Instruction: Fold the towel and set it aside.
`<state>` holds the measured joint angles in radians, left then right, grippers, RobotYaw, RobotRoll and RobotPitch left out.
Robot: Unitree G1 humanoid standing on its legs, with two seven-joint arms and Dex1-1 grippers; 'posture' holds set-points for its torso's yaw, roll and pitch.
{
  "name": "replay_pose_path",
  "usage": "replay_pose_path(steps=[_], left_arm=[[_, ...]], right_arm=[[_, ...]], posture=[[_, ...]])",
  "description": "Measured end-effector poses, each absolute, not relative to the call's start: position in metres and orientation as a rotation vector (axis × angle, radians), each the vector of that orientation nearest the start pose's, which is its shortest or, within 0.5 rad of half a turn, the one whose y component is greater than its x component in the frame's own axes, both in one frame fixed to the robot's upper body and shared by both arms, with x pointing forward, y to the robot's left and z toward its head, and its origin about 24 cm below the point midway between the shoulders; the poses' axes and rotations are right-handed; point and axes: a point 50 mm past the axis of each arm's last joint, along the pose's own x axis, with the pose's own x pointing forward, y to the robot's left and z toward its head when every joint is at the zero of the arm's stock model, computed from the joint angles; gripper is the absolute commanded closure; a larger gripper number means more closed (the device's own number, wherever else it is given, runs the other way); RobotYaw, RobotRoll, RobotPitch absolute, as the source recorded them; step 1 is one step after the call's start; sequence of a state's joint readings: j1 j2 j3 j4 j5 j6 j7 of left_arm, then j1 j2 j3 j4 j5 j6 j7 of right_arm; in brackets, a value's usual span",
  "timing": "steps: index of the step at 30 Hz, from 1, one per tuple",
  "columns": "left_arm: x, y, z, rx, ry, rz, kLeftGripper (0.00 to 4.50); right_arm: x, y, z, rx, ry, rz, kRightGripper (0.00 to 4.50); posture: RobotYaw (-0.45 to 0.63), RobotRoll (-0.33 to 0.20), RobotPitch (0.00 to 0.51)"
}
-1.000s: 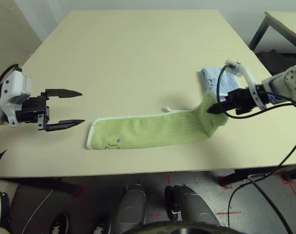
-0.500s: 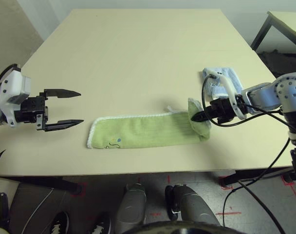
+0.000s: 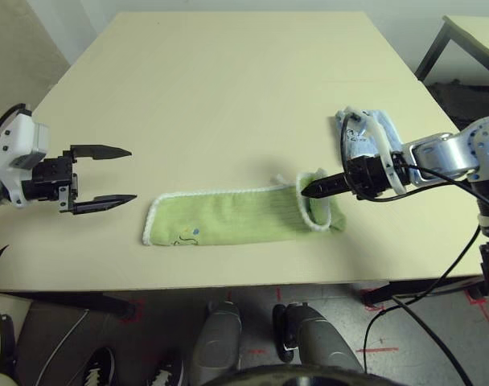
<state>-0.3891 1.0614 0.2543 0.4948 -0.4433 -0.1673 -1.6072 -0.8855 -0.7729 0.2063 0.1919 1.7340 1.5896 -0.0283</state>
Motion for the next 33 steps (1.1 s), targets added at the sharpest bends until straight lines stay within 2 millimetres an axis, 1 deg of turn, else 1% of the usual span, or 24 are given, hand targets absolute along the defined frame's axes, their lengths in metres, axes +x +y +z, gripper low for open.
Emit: replay_pose_path(steps=[9, 11, 14, 15, 16, 18, 21, 24, 27, 31, 33], left_arm=[[0.249, 0.347, 0.206, 0.620, 0.098, -1.076, 0.00], [0.249, 0.347, 0.206, 0.621, 0.097, -1.075, 0.00], [0.249, 0.348, 0.206, 0.618, 0.098, -1.073, 0.00], [0.249, 0.348, 0.206, 0.619, 0.097, -1.073, 0.00], [0.249, 0.348, 0.206, 0.617, 0.098, -1.072, 0.00], [0.249, 0.348, 0.206, 0.617, 0.099, -1.071, 0.00], [0.249, 0.348, 0.205, 0.619, 0.099, -1.072, 0.00], [0.249, 0.349, 0.204, 0.618, 0.104, -1.071, 0.00], [0.250, 0.348, 0.204, 0.619, 0.107, -1.076, 0.00], [0.251, 0.348, 0.202, 0.614, 0.115, -1.077, 0.00], [0.251, 0.348, 0.202, 0.615, 0.116, -1.078, 0.00]], right_arm=[[0.281, -0.148, 0.200, 0.333, 0.972, 0.954, 0.06], [0.280, -0.152, 0.199, 0.322, 0.957, 0.930, 0.06], [0.279, -0.165, 0.194, 0.256, 0.934, 0.857, 0.06], [0.279, -0.169, 0.193, 0.250, 0.920, 0.844, 0.33], [0.279, -0.173, 0.193, 0.257, 0.902, 0.842, 0.49], [0.277, -0.179, 0.195, 0.282, 0.853, 0.864, 1.12], [0.273, -0.185, 0.195, 0.259, 0.805, 0.889, 2.33], [0.269, -0.190, 0.183, 0.192, 0.797, 0.882, 3.35], [0.261, -0.189, 0.171, 0.093, 0.816, 0.909, 4.49], [0.253, -0.178, 0.159, -0.063, 0.814, 0.963, 4.49], [0.251, -0.170, 0.154, -0.108, 0.799, 0.980, 4.49]], posture=[[0.14, 0.000, 0.117], [0.14, 0.000, 0.117], [0.14, 0.000, 0.120], [0.14, 0.000, 0.120], [0.13, 0.000, 0.121], [0.13, 0.000, 0.121], [0.13, 0.000, 0.122], [0.13, 0.000, 0.123], [0.12, 0.000, 0.124], [0.13, 0.000, 0.125], [0.13, 0.000, 0.126]])
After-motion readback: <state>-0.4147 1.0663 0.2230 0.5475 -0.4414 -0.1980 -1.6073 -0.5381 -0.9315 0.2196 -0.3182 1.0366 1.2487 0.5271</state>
